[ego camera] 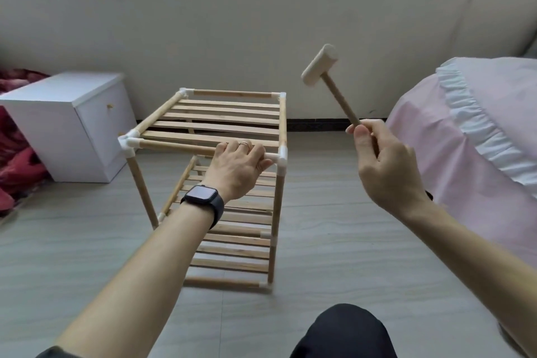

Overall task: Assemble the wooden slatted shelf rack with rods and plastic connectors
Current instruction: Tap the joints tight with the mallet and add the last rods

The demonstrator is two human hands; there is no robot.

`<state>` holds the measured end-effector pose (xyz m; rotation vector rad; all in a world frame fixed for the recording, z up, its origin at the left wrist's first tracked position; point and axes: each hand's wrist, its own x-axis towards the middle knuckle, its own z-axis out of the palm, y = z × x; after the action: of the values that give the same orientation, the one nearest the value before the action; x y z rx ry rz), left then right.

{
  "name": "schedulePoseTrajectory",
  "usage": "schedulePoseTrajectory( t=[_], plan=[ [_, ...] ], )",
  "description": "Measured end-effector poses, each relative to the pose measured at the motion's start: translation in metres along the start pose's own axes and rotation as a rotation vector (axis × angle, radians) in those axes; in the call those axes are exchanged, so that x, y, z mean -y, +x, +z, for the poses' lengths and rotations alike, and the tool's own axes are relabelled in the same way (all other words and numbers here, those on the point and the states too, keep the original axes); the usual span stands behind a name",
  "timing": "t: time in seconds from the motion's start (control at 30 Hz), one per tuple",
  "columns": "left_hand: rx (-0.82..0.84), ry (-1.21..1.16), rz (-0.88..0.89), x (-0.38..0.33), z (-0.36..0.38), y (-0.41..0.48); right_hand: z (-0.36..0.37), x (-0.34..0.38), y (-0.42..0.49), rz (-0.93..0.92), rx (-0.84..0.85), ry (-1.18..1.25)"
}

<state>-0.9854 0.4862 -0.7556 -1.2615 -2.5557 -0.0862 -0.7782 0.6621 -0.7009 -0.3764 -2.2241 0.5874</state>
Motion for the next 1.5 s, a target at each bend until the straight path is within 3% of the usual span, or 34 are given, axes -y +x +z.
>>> schedulePoseTrajectory(
  t=[0.1, 0.13, 0.23, 0.27, 0.3, 0.37, 0.4, 0.53, 0.57, 0.67, 0.83, 0.87, 0.97, 1.07, 1.13, 1.23, 1.37, 1.4, 1.5],
  plan=[
    [0.001, 0.006, -0.005, 0.001, 0.003, 0.001, 0.005, -0.007, -0.003, -0.003, 0.411, -0.287],
    [-0.002, 0.008, -0.003, 0.001, 0.004, 0.001, 0.004, -0.008, -0.001, 0.003, 0.399, -0.257],
    [-0.023, 0.008, 0.001, 0.002, 0.006, 0.001, 0.004, -0.008, 0.000, -0.013, 0.101, -0.006],
    [-0.023, 0.004, 0.001, 0.002, 0.007, 0.001, 0.005, -0.009, -0.002, -0.034, 0.072, 0.003],
    [-0.026, 0.004, 0.002, 0.002, 0.007, 0.001, 0.008, -0.009, -0.004, -0.042, 0.121, -0.038],
    [-0.026, 0.013, 0.005, 0.002, 0.007, 0.001, 0.013, -0.010, -0.007, -0.005, 0.378, -0.225],
    [-0.020, 0.016, 0.004, 0.002, 0.007, 0.001, 0.012, -0.011, -0.006, 0.013, 0.403, -0.256],
    [-0.019, 0.014, 0.003, 0.003, 0.008, 0.002, 0.012, -0.007, -0.005, -0.006, 0.128, 0.018],
    [-0.019, 0.015, 0.002, 0.003, 0.009, 0.002, 0.014, -0.005, -0.008, -0.020, 0.138, 0.016],
    [-0.019, 0.024, 0.000, 0.003, 0.010, 0.002, 0.021, -0.007, -0.013, 0.013, 0.393, -0.249],
    [-0.019, 0.010, -0.004, 0.001, 0.008, 0.002, 0.016, -0.005, -0.005, 0.036, 0.157, -0.022],
    [-0.023, 0.013, -0.005, 0.001, 0.008, 0.001, 0.017, -0.004, -0.006, 0.040, 0.166, -0.031],
    [-0.017, 0.017, -0.005, 0.001, 0.008, 0.001, 0.019, -0.006, -0.009, 0.065, 0.403, -0.234],
    [-0.017, 0.018, -0.003, 0.001, 0.008, 0.002, 0.017, -0.004, -0.007, 0.046, 0.212, -0.064],
    [-0.018, 0.021, -0.006, 0.001, 0.008, 0.003, 0.019, -0.002, -0.011, 0.029, 0.172, 0.002],
    [-0.016, 0.024, -0.003, 0.001, 0.008, 0.003, 0.018, 0.000, -0.010, 0.048, 0.412, -0.230],
    [-0.024, 0.027, -0.002, 0.002, 0.010, 0.003, 0.014, 0.005, -0.008, 0.010, 0.148, 0.016],
    [-0.026, 0.027, -0.004, 0.002, 0.011, 0.004, 0.015, 0.006, -0.010, 0.004, 0.151, 0.019],
    [-0.028, 0.021, -0.006, 0.003, 0.012, 0.005, 0.017, 0.006, -0.013, 0.066, 0.405, -0.268]
  ],
)
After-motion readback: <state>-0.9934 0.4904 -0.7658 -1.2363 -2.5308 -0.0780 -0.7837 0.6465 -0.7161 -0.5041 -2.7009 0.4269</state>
